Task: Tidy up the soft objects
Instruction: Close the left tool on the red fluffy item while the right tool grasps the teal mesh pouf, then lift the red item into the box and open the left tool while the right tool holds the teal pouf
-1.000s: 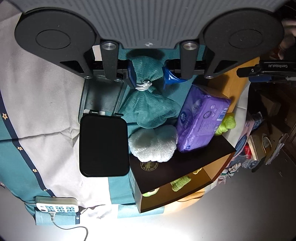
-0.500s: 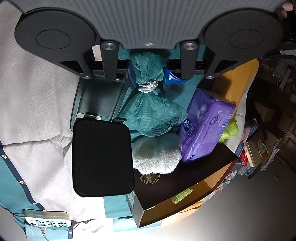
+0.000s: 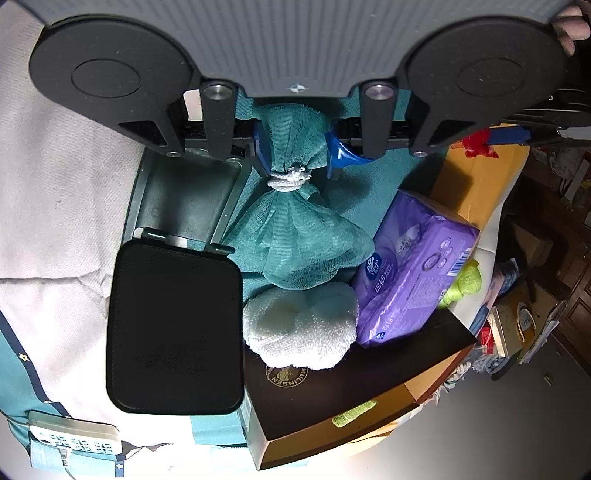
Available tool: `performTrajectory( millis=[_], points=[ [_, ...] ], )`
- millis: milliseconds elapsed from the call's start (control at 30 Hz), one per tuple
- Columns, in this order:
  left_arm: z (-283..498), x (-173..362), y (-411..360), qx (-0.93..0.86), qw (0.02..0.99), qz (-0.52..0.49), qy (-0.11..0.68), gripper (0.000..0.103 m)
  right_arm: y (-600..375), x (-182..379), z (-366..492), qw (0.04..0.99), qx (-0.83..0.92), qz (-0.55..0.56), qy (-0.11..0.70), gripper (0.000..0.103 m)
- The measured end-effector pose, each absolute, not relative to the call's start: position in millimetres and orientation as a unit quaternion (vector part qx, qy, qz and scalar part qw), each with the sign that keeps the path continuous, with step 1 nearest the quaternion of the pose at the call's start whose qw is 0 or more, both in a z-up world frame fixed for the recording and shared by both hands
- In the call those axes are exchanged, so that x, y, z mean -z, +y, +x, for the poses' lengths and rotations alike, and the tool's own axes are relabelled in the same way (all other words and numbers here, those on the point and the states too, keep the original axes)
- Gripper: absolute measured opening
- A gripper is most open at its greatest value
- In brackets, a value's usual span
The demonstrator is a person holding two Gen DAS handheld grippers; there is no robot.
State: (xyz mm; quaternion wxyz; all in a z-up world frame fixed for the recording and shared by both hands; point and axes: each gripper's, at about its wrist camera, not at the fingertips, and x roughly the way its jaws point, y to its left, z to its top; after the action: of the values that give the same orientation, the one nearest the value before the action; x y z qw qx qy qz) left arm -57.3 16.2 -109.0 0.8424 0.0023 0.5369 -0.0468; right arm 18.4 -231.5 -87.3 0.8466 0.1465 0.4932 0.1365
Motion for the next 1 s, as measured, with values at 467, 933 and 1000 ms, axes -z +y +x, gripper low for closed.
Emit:
performTrajectory(
  millis=[467, 933, 1000],
  points=[
    [-50.8, 92.9, 45.4, 0.067, 0.851, -0.014, 0.52, 0.026, -217.8, 98.2, 23.9, 0.852, -0.102, 0.131, 0.496, 0.016],
    [10.6, -0.5, 73.6, 0.114, 0.907, -0.012, 0.405, 0.026, -222.8, 86.0, 14.2, 0.845, -0.103, 0.177, 0.494, 0.004],
    [31.4, -12.3, 72.9, 0.117, 0.915, 0.003, 0.385, 0.026, -224.0, 82.3, 11.9, 0.844, -0.104, 0.19, 0.491, 0.003]
  ],
)
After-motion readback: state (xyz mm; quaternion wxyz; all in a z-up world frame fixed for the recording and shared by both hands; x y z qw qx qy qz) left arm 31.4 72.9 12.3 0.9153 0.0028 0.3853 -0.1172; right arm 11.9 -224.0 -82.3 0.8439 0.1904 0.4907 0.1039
